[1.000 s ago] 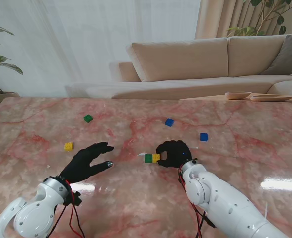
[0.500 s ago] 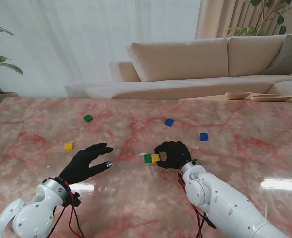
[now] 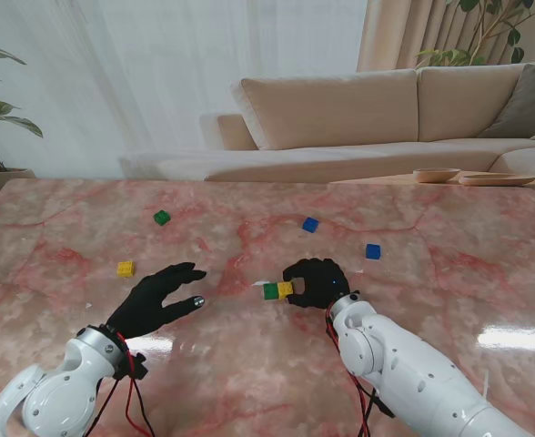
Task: Build a two-level staggered structure with toy bricks
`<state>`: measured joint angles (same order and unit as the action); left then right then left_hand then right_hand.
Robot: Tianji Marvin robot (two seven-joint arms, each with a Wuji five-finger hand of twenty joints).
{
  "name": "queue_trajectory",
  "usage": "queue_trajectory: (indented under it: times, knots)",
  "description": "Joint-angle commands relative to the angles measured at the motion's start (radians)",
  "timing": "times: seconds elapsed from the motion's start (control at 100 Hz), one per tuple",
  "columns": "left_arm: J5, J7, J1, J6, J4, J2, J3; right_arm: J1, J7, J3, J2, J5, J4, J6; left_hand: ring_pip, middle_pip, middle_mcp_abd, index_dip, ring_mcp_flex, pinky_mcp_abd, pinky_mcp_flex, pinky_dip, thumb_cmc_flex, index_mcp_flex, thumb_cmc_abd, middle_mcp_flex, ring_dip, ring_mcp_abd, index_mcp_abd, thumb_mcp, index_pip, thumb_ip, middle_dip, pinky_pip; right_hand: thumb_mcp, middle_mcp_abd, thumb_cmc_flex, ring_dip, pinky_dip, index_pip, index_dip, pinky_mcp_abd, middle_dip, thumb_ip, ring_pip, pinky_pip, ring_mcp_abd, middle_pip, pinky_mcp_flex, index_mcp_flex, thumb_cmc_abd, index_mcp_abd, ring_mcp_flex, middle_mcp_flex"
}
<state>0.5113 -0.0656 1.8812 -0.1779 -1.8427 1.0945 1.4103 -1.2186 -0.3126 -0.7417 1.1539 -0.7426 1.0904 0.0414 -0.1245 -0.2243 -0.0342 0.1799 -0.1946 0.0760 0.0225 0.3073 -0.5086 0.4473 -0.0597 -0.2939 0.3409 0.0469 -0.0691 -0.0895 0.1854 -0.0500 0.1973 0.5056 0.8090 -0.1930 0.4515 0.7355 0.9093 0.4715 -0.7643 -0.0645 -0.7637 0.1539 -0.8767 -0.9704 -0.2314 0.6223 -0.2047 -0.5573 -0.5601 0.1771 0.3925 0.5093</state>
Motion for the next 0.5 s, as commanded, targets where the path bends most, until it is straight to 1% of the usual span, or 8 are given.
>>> queue_trajectory:
  times: [0.0,0.15,0.17,0.29,0.35,0.43,0.49]
  knots:
    - [0.002,-0.001,0.008,0.003,-0.003,-0.002,-0.001,-0.01,0.023,0.004,0.002,0.003,-0.019,0.007,0.015,0.022,0.001,0.008,-0.023,0.007,0.021,0.013,-0.018,0.017,0.046,-0.029,-0.003,-0.015,0.009,0.035,-0.005,0.027,0.001,0.021,-0.016,-0.009,-0.037,-0.017,0.006,-0.015,-0.008,-0.024,0.009,-0.045,0.033,0.013,0.032,0.008,0.013,0.009,0.008,-0.014,0.0,-0.017]
    - [0.002,-0.003,0.01,0.004,-0.004,-0.002,0.001,-0.013,0.027,0.003,0.0,0.001,-0.017,0.001,0.016,0.023,0.0,0.008,-0.022,0.011,0.022,0.011,-0.018,0.015,0.047,-0.027,-0.004,-0.014,0.011,0.037,-0.006,0.027,0.001,0.017,-0.047,-0.005,-0.051,-0.019,0.005,-0.028,-0.007,-0.025,0.013,-0.043,0.038,0.018,0.033,0.0,0.019,0.028,0.006,-0.024,-0.007,-0.031]
    - [0.002,-0.003,0.01,0.004,-0.004,-0.002,0.001,-0.014,0.03,0.002,-0.001,0.001,-0.014,-0.001,0.016,0.023,0.001,0.008,-0.022,0.011,0.022,0.011,-0.018,0.015,0.046,-0.027,-0.004,-0.014,0.011,0.037,-0.006,0.027,0.001,0.016,-0.075,-0.003,-0.046,-0.02,0.004,-0.047,0.0,-0.026,0.015,-0.05,0.042,0.022,0.034,-0.006,0.023,0.036,0.01,-0.031,-0.016,-0.044]
    - [0.001,-0.002,0.008,0.004,-0.002,-0.002,-0.001,-0.027,0.042,-0.012,-0.006,-0.003,0.004,-0.008,0.016,0.023,0.002,0.009,-0.021,0.011,0.021,0.011,-0.017,0.014,0.047,-0.026,-0.004,-0.015,0.012,0.038,-0.007,0.027,0.0,0.015,-0.14,0.017,-0.065,-0.023,-0.003,-0.109,0.022,-0.028,0.026,-0.064,0.054,0.047,0.036,-0.029,0.046,0.099,0.008,-0.077,-0.062,-0.12]
    - [-0.002,0.001,0.006,0.003,0.001,-0.001,-0.003,-0.039,0.049,-0.027,-0.009,-0.003,0.021,-0.012,0.017,0.023,0.001,0.008,-0.02,0.011,0.021,0.011,-0.017,0.012,0.046,-0.025,-0.004,-0.014,0.011,0.038,-0.008,0.026,0.0,0.014,-0.161,0.035,-0.08,-0.049,-0.022,-0.163,0.045,-0.025,0.062,-0.075,0.098,0.09,0.045,-0.068,0.067,0.136,0.011,-0.102,-0.104,-0.171]
    - [-0.016,0.005,0.0,0.002,0.008,0.001,-0.007,-0.061,0.056,-0.053,-0.016,-0.017,0.054,-0.016,0.017,0.023,0.003,0.008,-0.019,0.01,0.022,0.011,-0.017,0.012,0.045,-0.024,-0.004,-0.014,0.009,0.038,-0.009,0.026,0.0,0.013,-0.168,0.065,-0.104,-0.132,-0.07,-0.218,0.069,-0.01,0.149,-0.082,0.213,0.181,0.066,-0.133,0.098,0.175,0.018,-0.135,-0.148,-0.229]
    - [-0.018,0.007,-0.003,0.003,0.01,0.001,-0.01,-0.085,0.058,-0.082,-0.021,-0.03,0.089,-0.018,0.016,0.023,0.001,0.008,-0.02,0.008,0.021,0.011,-0.017,0.012,0.045,-0.024,-0.003,-0.014,0.008,0.038,-0.009,0.025,0.001,0.012,-0.169,0.076,-0.114,-0.177,-0.089,-0.235,0.079,-0.002,0.199,-0.085,0.28,0.223,0.076,-0.172,0.11,0.186,0.02,-0.153,-0.163,-0.255]
